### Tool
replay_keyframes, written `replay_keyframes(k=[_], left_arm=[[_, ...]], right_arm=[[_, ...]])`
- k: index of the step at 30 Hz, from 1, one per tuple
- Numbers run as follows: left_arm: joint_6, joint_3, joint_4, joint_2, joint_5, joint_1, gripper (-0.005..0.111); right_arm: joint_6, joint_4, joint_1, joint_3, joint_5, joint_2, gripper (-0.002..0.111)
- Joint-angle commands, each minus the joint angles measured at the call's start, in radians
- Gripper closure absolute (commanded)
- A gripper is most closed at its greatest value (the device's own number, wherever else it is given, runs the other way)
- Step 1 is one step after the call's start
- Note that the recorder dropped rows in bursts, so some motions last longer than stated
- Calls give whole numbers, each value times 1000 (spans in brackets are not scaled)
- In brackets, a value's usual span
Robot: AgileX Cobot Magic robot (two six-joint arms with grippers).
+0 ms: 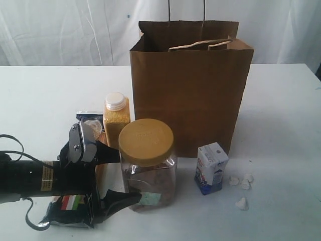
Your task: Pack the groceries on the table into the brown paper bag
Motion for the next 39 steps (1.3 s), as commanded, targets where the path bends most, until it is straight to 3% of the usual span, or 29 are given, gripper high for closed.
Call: replay_keyframes(k=[1,12,14,17,21,25,33,39], left_arm=[[2,-20,-12,11,-11,-6,2],[-33,-67,-19,51,-11,-6,2],[-49,-67,-19,51,-11,-6,7],[-84,-67,-12,51,-11,-6,30],[-107,-67,-9,51,-11,-6,73],[-110,-67,50,51,-11,-6,106],[-110,-67,114,40,-11,-6,107],[-115,-67,94,-109,-11,-6,107]], right_arm=[[4,-4,-6,1,-3,-2,108],[4,-4,-6,1,-3,-2,108],[4,-4,-6,1,-3,-2,108],[4,-4,-6,1,-3,-2,108],[4,-4,-6,1,-3,-2,108],[4,-4,-6,1,-3,-2,108],[4,-4,-6,1,-3,-2,108],[4,-4,-6,1,-3,-2,108]])
